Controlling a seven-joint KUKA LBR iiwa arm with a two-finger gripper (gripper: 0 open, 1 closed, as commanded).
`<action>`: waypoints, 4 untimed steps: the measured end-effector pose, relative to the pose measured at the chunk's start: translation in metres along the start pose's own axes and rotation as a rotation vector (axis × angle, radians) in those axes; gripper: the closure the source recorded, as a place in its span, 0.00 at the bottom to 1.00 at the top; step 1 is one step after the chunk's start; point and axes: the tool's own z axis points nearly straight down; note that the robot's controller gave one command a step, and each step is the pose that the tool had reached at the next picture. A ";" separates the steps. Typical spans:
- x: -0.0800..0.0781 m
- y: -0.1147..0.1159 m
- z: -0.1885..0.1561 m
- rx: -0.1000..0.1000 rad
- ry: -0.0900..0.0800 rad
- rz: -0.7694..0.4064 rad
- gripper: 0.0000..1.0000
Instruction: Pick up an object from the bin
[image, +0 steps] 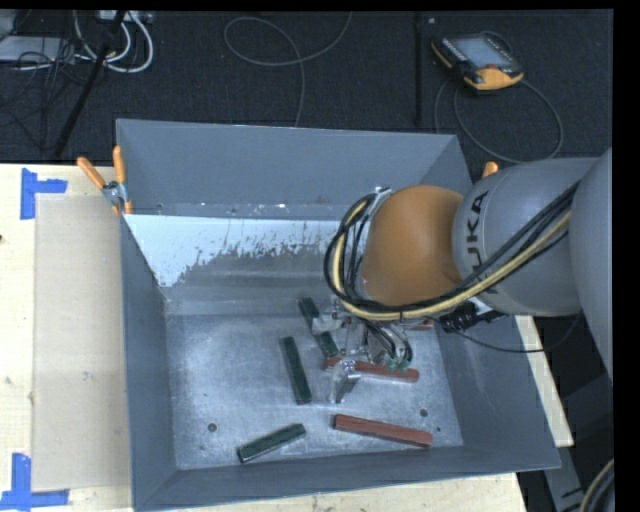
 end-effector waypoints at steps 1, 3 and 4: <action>-0.042 -0.002 0.037 -0.007 -0.026 0.036 1.00; -0.033 0.000 0.042 -0.009 0.010 0.032 0.00; -0.033 -0.023 0.029 -0.004 0.008 -0.051 0.00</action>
Offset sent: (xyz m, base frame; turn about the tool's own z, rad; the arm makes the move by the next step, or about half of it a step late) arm 0.0000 0.0000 0.0000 0.0000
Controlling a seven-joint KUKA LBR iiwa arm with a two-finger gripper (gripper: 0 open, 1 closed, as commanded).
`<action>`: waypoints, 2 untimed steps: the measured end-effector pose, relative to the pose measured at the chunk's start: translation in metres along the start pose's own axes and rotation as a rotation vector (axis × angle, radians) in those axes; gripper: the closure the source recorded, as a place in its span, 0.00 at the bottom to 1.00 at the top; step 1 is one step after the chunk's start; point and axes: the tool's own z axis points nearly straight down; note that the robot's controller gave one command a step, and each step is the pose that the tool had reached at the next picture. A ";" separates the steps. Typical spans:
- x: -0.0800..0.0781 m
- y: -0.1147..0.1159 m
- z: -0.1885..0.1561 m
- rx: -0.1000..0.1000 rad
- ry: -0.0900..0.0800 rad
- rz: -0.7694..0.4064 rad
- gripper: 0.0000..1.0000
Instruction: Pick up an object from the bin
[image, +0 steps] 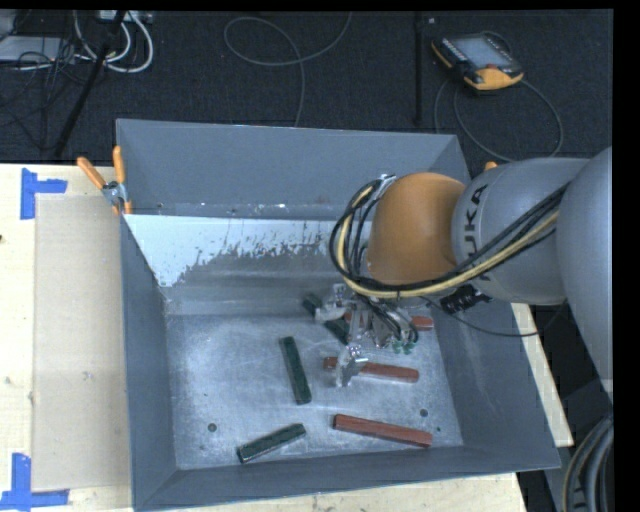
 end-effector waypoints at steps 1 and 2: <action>0.005 -0.037 -0.022 0.008 -0.012 -0.044 0.00; 0.029 -0.051 0.012 0.004 -0.022 0.086 1.00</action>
Offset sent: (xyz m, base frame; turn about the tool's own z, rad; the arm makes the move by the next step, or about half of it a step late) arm -0.0298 -0.0533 -0.0182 0.0842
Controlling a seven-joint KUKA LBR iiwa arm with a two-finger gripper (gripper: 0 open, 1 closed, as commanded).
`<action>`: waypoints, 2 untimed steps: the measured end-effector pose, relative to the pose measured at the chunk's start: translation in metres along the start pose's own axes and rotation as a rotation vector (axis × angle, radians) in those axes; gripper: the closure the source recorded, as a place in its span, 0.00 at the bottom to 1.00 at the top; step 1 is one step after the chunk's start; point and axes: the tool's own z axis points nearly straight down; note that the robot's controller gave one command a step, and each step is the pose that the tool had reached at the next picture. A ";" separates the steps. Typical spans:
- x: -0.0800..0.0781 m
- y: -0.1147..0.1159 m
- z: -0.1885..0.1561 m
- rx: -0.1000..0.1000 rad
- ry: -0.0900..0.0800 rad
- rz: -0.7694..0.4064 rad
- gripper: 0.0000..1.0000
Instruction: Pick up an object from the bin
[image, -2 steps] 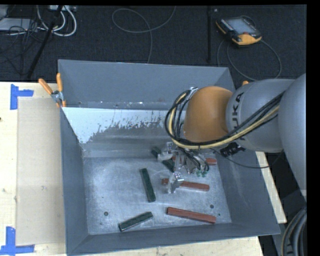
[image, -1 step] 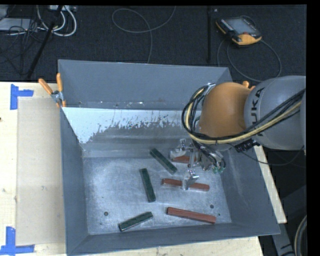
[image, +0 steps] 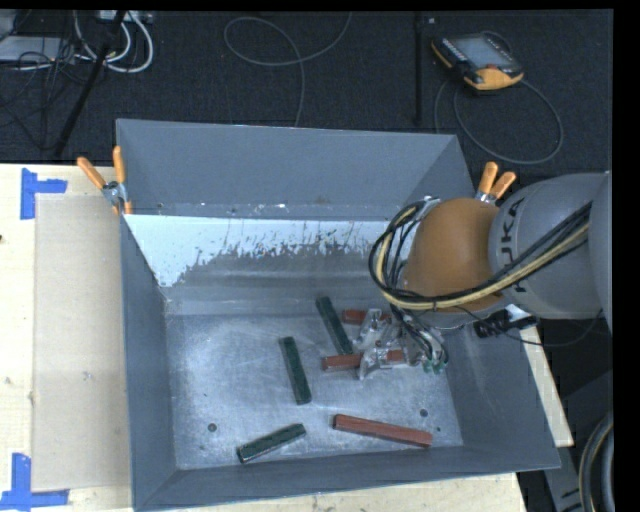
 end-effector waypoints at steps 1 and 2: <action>0.000 0.000 0.000 0.000 0.000 0.000 1.00; -0.019 -0.024 -0.170 0.002 0.007 0.008 1.00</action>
Offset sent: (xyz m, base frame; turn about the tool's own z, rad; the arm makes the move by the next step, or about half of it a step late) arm 0.0142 -0.0248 0.1674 0.0071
